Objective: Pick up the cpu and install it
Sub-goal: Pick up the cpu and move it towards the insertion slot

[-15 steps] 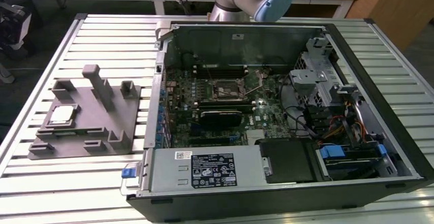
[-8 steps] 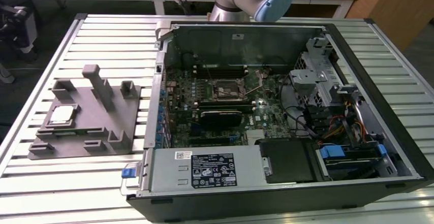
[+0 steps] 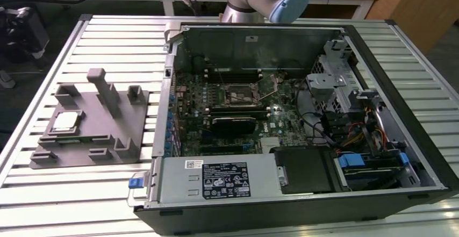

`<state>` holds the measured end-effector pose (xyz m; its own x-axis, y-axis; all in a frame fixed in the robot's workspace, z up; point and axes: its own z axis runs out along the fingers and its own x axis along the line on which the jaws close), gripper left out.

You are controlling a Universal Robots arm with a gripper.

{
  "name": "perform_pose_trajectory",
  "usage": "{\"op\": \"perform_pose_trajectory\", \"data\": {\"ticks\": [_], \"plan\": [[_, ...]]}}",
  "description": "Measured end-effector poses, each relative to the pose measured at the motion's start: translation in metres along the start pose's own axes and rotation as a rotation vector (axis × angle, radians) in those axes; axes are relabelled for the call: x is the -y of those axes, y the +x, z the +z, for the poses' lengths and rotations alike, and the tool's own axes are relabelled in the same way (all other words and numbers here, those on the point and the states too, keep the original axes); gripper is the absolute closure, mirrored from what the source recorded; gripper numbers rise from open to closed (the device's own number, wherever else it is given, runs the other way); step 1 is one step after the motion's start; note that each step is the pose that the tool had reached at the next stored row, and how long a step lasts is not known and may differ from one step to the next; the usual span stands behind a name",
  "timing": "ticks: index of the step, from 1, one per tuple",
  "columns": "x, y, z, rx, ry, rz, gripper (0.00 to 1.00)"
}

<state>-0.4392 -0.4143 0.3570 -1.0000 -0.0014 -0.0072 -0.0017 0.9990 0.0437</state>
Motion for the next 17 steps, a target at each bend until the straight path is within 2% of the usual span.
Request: {"op": "perform_pose_trajectory", "data": {"ticks": [1, 5, 17], "plan": [[0.0001, 0.0001, 0.0013, -0.0002, -0.0001, -0.004, 0.29], [0.0003, 0.0003, 0.0055, -0.0004, 0.0000, -0.004, 0.29], [0.0005, 0.0004, 0.0111, -0.0004, -0.0002, -0.004, 0.29]]}}
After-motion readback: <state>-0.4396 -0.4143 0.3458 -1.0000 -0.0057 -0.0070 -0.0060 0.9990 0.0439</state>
